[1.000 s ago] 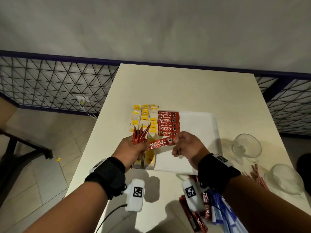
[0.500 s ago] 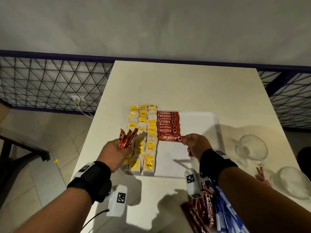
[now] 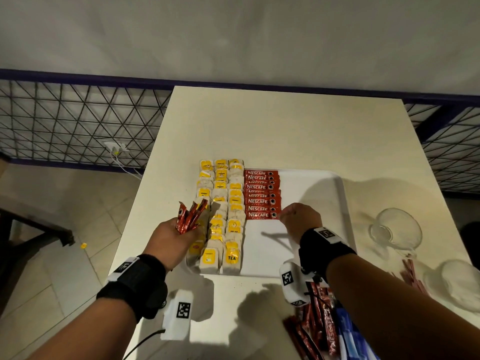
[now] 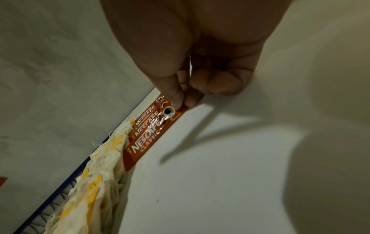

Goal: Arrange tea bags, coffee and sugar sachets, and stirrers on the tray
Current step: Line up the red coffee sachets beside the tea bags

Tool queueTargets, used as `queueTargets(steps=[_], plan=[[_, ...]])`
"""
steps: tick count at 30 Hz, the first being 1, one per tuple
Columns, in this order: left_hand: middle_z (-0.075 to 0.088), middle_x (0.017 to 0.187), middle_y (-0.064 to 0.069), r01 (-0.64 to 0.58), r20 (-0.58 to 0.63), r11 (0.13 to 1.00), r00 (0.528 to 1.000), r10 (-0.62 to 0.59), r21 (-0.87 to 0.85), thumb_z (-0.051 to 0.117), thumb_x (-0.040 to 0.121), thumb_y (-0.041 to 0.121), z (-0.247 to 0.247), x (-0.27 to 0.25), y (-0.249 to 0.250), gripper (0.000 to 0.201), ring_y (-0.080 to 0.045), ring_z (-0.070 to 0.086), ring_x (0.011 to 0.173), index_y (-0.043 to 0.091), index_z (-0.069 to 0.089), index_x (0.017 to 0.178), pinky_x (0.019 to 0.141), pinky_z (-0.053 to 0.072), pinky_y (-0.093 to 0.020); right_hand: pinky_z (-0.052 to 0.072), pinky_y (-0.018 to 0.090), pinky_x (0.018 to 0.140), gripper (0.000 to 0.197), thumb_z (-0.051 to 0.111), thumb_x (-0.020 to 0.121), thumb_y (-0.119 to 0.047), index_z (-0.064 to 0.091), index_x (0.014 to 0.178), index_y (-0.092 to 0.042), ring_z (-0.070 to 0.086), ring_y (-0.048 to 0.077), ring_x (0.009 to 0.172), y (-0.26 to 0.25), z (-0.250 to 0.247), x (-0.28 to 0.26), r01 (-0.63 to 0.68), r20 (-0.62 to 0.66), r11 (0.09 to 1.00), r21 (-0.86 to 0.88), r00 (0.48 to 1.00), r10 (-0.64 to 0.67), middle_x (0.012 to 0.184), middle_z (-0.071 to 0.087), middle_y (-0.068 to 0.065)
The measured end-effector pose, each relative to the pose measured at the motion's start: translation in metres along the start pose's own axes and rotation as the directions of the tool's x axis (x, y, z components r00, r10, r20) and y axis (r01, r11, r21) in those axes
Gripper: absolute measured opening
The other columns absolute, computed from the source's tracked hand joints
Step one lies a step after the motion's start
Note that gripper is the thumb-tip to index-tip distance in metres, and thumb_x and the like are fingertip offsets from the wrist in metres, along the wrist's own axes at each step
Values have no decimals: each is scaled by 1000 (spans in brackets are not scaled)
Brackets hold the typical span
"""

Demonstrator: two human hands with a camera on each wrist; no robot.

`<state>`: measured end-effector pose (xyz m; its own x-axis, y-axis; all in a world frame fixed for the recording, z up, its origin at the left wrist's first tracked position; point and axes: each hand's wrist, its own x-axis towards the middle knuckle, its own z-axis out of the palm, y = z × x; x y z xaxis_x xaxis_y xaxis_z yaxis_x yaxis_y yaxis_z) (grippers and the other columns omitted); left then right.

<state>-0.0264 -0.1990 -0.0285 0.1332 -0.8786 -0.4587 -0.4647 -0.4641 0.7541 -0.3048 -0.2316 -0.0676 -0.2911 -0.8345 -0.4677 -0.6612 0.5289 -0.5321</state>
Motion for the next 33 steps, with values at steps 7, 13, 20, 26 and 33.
queueTargets(steps=[7,13,20,26,33], plan=[[54,44,10,22,6,999,1000,-22,-40,72,84,20,-1,0,-4,22,-11,48,49,20,59,66,56,38,-28,46,23,71,12,60,90,-31,62,80,-24,56,10,74,0,5,8,3,-14,998,-65,1000,-4,80,64,-8],[51,42,8,36,9,998,999,-36,-50,71,84,19,-1,-1,-4,23,-13,44,47,19,57,65,54,36,-29,36,22,61,29,69,83,-36,55,105,-26,57,9,75,-2,7,7,-74,3,996,53,997,74,94,67,-4],[54,42,10,25,14,998,1000,-24,-58,71,86,19,2,-5,-2,22,-7,46,45,20,59,67,52,37,-26,39,24,69,15,65,88,-33,67,92,-19,55,12,73,-10,3,8,6,49,995,-101,999,-1,86,66,-4],[54,42,11,17,26,997,1000,-15,-70,70,86,18,2,-7,0,23,-4,46,42,21,58,67,52,37,-26,36,21,60,13,65,87,-30,67,96,-21,55,12,76,-10,5,9,-9,7,999,-35,1000,10,86,63,-6],[52,41,10,22,21,997,1000,-20,-74,71,85,17,1,-5,-2,25,-9,44,45,20,56,65,53,35,-28,33,18,52,19,62,88,-29,70,83,-13,52,13,64,-13,2,6,12,-3,1000,-8,1000,-12,77,68,2]])
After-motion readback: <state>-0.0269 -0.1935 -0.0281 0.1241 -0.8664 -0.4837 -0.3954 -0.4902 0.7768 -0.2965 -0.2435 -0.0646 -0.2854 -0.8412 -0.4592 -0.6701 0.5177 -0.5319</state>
